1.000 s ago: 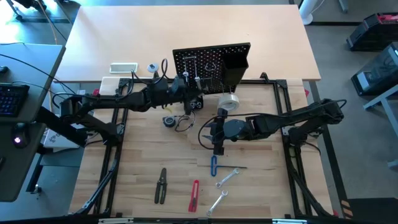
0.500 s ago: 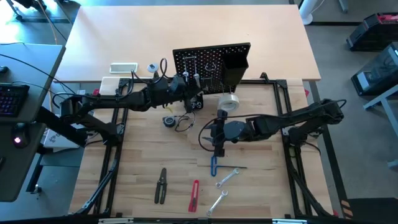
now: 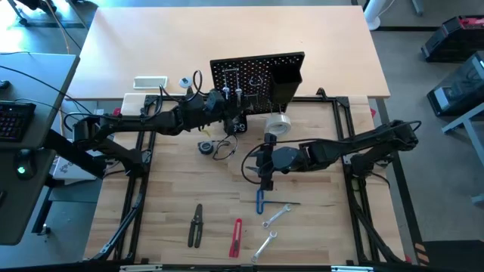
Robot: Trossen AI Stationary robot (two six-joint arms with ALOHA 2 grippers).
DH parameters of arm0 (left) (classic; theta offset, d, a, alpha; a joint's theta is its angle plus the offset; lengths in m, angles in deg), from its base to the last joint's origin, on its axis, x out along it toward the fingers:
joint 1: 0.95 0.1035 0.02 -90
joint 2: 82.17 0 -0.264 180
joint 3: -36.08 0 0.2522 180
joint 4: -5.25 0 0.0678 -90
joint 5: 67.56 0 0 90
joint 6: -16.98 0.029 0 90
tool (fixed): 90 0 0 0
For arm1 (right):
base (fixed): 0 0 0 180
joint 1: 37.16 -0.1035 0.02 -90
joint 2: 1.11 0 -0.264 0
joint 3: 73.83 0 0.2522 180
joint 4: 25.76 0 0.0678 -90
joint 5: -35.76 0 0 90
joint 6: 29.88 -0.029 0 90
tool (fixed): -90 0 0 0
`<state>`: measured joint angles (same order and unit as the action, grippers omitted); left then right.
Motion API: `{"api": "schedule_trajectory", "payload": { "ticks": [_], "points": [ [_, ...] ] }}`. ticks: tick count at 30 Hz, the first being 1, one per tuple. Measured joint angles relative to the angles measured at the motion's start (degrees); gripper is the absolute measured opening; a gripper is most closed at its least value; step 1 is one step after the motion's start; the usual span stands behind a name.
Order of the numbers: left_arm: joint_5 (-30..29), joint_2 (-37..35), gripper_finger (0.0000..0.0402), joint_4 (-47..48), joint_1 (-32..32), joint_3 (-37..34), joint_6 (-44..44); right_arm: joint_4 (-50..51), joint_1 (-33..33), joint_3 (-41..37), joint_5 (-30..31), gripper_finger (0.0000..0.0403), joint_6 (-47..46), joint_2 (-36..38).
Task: Hang tools onto peg board
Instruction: Hang the top left wrench on the pegboard, then put the blue pick tool into the top black bin on the peg board
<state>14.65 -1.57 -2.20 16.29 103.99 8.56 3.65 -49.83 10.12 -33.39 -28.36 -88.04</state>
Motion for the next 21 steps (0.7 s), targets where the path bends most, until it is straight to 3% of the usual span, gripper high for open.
{"api": "schedule_trajectory", "payload": {
  "ticks": [11,21],
  "points": [
    [0.0,-1.0,0.0140,2.5,0.0,0.0,2.0,3.4,-0.1,0.0,0.6,0.0172,-0.8,0.0],
    [0.1,-7.8,0.0172,10.5,-1.2,0.1,4.1,5.7,-0.1,0.0,0.6,0.0172,-1.5,0.0]
  ]
}}
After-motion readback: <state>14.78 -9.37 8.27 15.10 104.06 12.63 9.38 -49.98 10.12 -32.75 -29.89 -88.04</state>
